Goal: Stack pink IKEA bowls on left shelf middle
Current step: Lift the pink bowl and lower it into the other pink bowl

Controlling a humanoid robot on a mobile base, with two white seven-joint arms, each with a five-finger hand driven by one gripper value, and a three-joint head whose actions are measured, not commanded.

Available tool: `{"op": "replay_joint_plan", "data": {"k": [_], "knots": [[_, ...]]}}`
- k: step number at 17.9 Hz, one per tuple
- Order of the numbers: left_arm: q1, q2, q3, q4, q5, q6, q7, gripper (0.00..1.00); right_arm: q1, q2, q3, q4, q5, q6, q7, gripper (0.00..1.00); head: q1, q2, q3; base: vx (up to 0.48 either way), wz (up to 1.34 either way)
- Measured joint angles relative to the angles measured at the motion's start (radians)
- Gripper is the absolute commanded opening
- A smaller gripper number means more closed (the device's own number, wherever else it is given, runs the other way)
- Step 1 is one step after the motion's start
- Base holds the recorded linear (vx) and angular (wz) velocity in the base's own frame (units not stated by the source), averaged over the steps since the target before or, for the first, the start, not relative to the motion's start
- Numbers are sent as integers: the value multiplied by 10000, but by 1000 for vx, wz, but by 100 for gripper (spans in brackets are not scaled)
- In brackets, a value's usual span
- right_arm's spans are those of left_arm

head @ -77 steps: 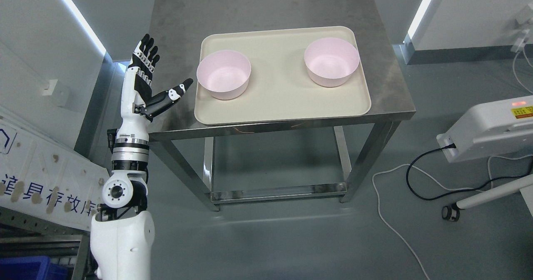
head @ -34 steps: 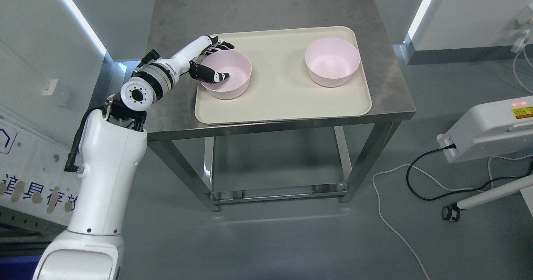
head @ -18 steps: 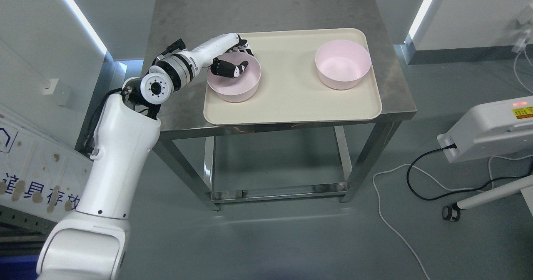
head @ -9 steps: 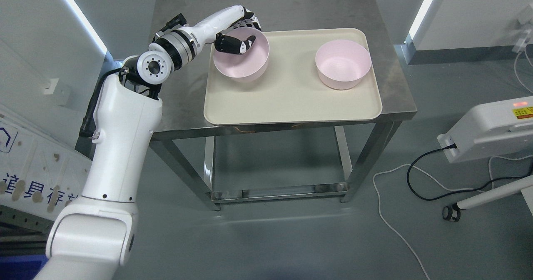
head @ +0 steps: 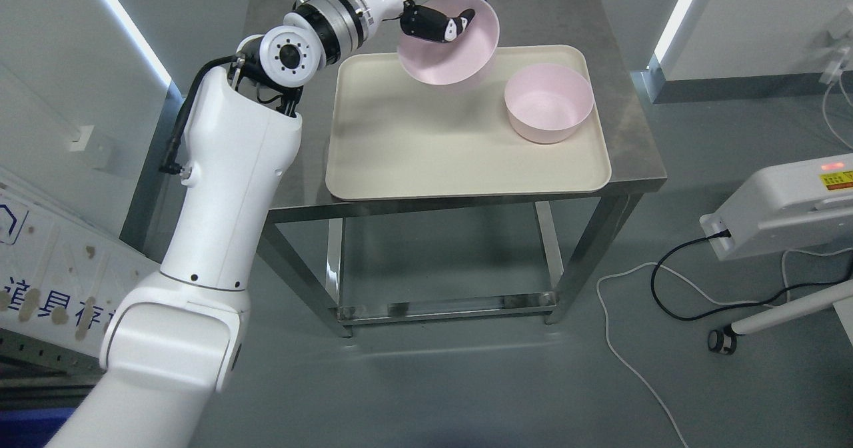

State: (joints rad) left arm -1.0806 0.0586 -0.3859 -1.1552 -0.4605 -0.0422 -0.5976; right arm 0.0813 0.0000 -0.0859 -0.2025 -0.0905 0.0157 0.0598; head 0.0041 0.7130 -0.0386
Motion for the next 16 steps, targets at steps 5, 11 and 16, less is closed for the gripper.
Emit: {"op": "replay_joint_plan", "data": {"k": [5,11,16], "knots": [[-889,-224,-1754,747,1468,174,2094,4,0,0,0,0,0,0,-18,100,0,0,0,0,0],[-1314,-386,-3314,1813,2555,190,3136,7,-1,0,0,0,0,1,-38,100,0,0,0,0,0],[-1435,-464,-4135,2468,3279,362,3479,7,-1,0,0,0,0,1,0,100,0,0,0,0,0]]}}
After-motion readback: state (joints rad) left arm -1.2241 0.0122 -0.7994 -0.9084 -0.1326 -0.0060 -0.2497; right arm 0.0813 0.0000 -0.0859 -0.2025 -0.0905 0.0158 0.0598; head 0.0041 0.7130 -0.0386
